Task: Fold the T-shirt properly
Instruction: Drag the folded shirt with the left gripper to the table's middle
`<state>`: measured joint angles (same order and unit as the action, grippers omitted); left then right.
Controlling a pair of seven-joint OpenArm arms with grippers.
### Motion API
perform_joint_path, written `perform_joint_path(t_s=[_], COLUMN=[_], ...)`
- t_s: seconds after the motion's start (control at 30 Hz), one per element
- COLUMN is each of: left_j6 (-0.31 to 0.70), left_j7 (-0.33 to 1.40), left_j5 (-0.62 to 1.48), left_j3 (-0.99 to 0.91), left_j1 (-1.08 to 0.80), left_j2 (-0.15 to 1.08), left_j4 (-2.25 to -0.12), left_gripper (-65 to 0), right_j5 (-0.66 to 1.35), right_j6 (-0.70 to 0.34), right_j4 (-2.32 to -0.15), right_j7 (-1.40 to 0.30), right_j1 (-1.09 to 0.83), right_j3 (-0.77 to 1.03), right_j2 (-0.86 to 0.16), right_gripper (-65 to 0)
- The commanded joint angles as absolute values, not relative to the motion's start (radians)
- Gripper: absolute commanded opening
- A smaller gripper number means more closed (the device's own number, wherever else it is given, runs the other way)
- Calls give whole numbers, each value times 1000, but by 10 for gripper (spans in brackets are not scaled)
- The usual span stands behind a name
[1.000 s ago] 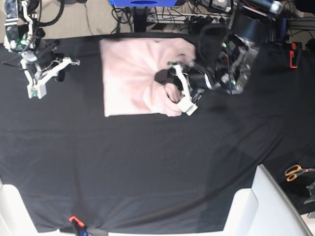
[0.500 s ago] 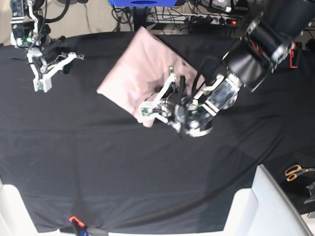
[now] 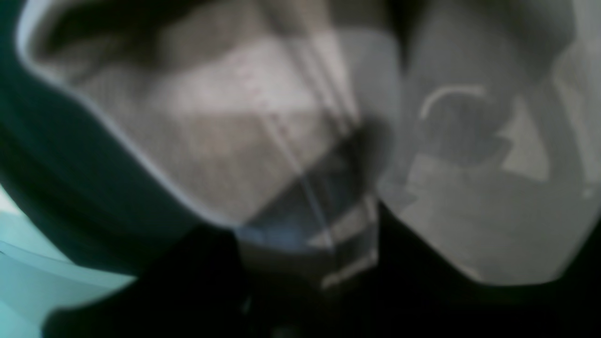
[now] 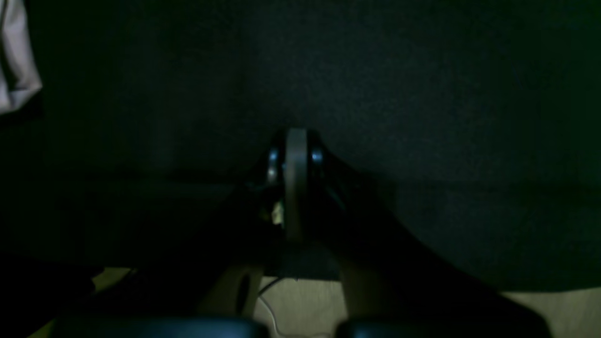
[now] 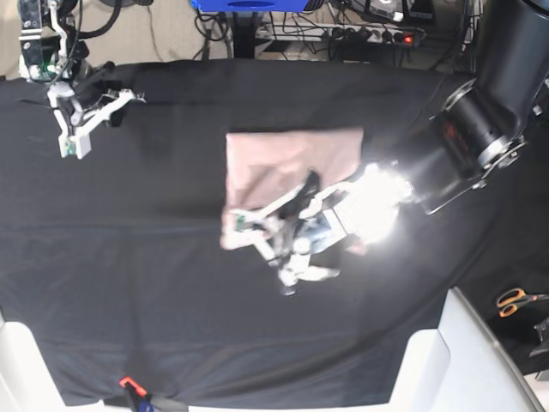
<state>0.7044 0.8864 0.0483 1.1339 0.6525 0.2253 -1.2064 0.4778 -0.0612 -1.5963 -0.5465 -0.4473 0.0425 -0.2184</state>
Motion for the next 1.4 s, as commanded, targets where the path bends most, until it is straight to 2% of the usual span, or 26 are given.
perform_joint_path(t_s=[0.0,0.17,0.37,1.07,1.1,1.3,1.37], left_j6=[698,698,698,698,698,698,698], left_j7=[877,840,835,794,794,794,791], left_j5=[45,44,44,45,45,45,45], left_j3=[1129,1129,1121,1116,1116,1116,1115], left_j1=[680,679,680,680,680,696,707], left_j2=[208,160,108,110,110,110,111], left_j4=[-1218,-1193,-1056,-1001,-1001,-1001,-1001], left_gripper=[-650,-650,-650,-650,-614,-191,-102], right_j5=[483,483,483,483,483,483,483], right_j6=[-65,-65,-65,-65,-65,-65,-65], right_j4=[-1610,-1610,-1610,-1610,-1610,-1610,-1610], right_j7=[-532,-532,-532,-532,-532,-532,-532], right_j1=[-447,-447,-447,-441,-441,-441,-441], right_j3=[50,53,56,51,50,48,48], right_j2=[-229,-229,-229,-229,-229,-229,-229], right_gripper=[-648,-648,-648,-648,-648,-648,-648])
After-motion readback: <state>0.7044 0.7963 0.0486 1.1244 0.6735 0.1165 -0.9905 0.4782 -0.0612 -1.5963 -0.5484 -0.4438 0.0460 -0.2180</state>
